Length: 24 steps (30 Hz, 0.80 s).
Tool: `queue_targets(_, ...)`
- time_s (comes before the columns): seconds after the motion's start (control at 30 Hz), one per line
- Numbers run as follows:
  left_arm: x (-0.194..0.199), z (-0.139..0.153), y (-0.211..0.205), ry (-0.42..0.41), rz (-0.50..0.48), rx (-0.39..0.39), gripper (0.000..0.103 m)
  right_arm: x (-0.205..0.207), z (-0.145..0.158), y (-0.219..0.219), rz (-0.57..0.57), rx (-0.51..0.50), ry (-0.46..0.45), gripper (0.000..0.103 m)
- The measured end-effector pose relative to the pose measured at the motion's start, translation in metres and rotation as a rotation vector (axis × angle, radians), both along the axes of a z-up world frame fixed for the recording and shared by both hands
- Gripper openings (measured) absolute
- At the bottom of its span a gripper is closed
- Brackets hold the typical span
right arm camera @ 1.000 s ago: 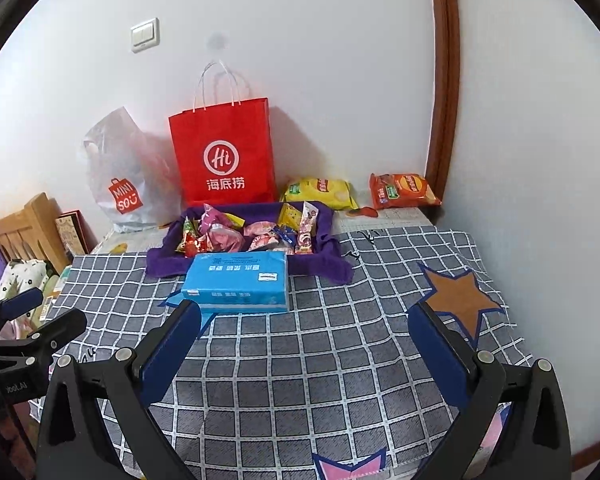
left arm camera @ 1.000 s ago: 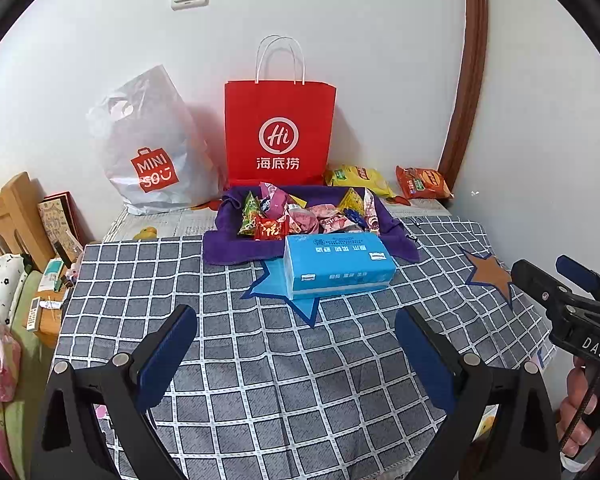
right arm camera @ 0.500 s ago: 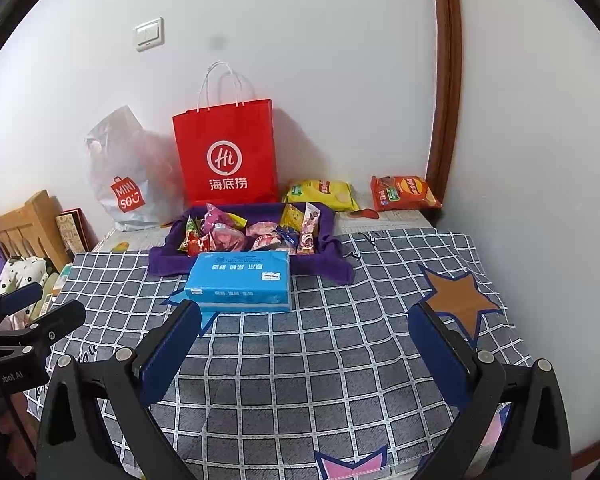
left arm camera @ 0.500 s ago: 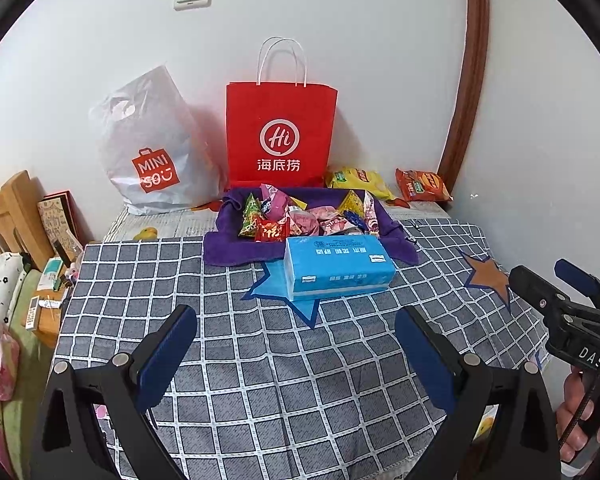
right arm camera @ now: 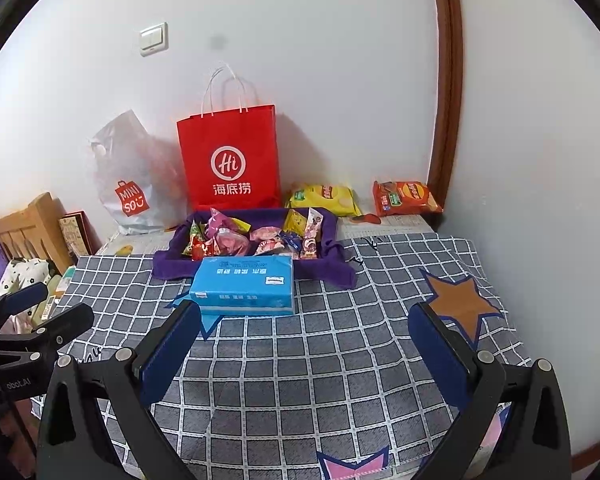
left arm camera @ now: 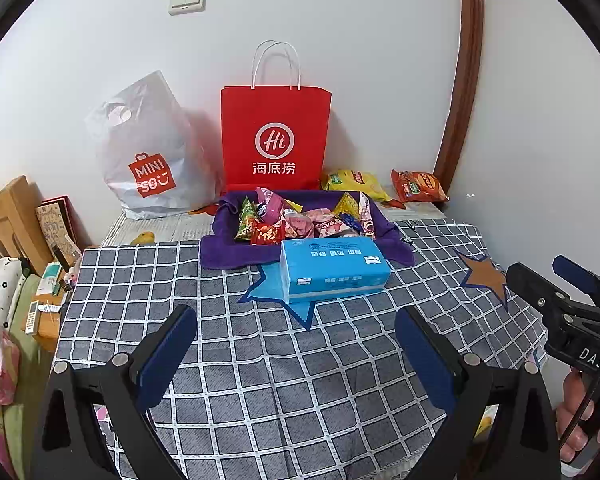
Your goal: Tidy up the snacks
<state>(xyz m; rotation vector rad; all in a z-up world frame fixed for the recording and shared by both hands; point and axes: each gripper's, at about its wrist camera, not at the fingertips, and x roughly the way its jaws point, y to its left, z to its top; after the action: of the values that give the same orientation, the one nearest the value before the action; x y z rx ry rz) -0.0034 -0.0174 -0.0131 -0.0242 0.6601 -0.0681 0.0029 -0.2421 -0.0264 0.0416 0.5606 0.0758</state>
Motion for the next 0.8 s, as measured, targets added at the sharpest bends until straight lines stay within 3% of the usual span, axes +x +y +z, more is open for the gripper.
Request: queue_targets(0.8, -0.0001, -0.0001, -0.0004, 0.001, 0.001, -0.002, 0.1, -0.0026, 0.0005, 0.0084, 0.025, -0.002, -0.011, 0.102)
